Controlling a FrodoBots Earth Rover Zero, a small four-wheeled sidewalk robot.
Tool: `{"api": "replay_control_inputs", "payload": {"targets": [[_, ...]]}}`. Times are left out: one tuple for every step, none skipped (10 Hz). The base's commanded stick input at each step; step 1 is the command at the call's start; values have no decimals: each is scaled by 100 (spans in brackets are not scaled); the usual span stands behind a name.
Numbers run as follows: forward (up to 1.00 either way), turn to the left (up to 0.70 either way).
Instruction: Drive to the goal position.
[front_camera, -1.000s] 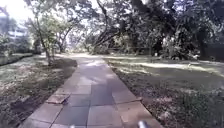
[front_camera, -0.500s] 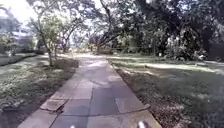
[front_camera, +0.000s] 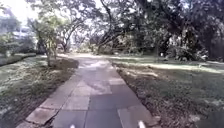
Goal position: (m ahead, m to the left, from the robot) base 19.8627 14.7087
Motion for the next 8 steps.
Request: {"api": "replay_control_inputs", "payload": {"targets": [[50,50],[50,50],[50,25],[50,0],[50,0],[50,0],[50,0],[50,0]]}}
